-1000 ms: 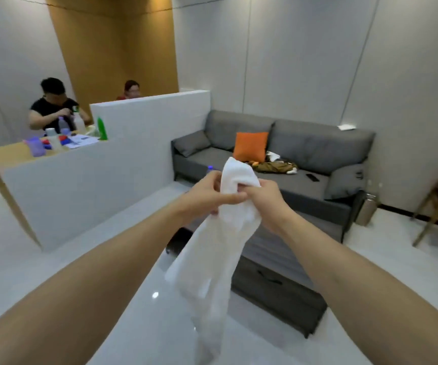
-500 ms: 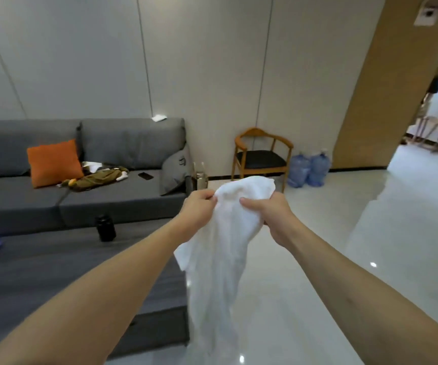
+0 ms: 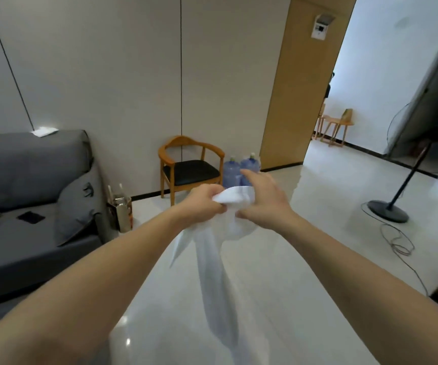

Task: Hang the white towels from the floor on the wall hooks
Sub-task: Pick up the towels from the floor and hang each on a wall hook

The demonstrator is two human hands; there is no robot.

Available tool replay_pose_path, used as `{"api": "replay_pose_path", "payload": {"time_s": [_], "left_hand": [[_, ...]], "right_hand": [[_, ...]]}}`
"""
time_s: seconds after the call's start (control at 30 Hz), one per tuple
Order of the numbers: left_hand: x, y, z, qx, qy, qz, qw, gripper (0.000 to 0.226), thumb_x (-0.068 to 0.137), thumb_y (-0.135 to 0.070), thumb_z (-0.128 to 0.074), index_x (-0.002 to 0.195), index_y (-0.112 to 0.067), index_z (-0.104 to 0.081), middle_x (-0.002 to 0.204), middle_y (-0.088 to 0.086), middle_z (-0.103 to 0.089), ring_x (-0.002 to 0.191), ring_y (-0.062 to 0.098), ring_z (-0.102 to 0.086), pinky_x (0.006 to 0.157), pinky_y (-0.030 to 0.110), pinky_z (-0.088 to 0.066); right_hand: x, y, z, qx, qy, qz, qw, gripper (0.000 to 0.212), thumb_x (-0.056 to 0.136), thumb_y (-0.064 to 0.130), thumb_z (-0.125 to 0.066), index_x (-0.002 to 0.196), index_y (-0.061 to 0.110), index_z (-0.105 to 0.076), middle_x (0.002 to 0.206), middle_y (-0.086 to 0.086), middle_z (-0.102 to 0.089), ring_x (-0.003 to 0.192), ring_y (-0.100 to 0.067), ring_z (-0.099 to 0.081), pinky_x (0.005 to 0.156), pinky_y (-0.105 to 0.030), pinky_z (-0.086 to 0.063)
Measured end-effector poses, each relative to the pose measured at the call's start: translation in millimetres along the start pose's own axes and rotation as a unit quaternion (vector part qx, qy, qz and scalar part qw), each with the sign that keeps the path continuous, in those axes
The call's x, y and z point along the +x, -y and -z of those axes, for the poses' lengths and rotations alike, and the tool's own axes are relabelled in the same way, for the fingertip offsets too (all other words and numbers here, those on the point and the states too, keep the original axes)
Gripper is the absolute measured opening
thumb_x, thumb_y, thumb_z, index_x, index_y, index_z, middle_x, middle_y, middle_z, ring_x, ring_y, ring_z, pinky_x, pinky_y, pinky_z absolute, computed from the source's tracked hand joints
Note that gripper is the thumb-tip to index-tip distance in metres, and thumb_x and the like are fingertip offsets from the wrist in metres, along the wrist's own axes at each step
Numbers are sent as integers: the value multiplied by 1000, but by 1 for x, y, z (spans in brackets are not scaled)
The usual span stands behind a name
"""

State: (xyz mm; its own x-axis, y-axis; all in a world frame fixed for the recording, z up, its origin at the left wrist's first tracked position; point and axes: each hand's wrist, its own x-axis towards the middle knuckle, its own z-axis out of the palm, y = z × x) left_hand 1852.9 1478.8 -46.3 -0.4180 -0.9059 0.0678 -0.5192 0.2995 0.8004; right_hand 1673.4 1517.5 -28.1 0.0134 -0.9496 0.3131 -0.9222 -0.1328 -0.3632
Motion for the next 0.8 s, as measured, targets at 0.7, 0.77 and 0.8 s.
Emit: {"api": "replay_pose_path", "payload": {"time_s": [0.7, 0.77, 0.8], "left_hand": [[-37, 259, 315, 199, -507, 377, 749, 7, 84, -16, -62, 82, -22, -60, 90, 8, -64, 86, 30, -59, 74, 42, -52], [-63, 250, 337, 222, -569, 399, 684, 8, 83, -12, -58, 83, -20, -57, 89, 11, -63, 82, 32, -58, 71, 43, -52], [-78, 243, 347, 234, -600, 404, 650, 11, 81, -9, -56, 84, -19, -58, 87, 11, -63, 80, 31, -57, 69, 42, -51]], "right_hand": [[343, 294, -255, 170, 223, 344, 896, 20, 76, 36, -75, 65, 21, -67, 69, 2, -67, 74, -22, -64, 59, -31, -47], [353, 344, -262, 187, 226, 407, 865, 14, 78, 35, -74, 68, 26, -67, 72, 3, -67, 75, -22, -63, 61, -28, -41], [353, 370, -264, 205, 228, 435, 847, 12, 79, 33, -74, 70, 28, -68, 71, 4, -66, 75, -22, -63, 61, -27, -39]]}}
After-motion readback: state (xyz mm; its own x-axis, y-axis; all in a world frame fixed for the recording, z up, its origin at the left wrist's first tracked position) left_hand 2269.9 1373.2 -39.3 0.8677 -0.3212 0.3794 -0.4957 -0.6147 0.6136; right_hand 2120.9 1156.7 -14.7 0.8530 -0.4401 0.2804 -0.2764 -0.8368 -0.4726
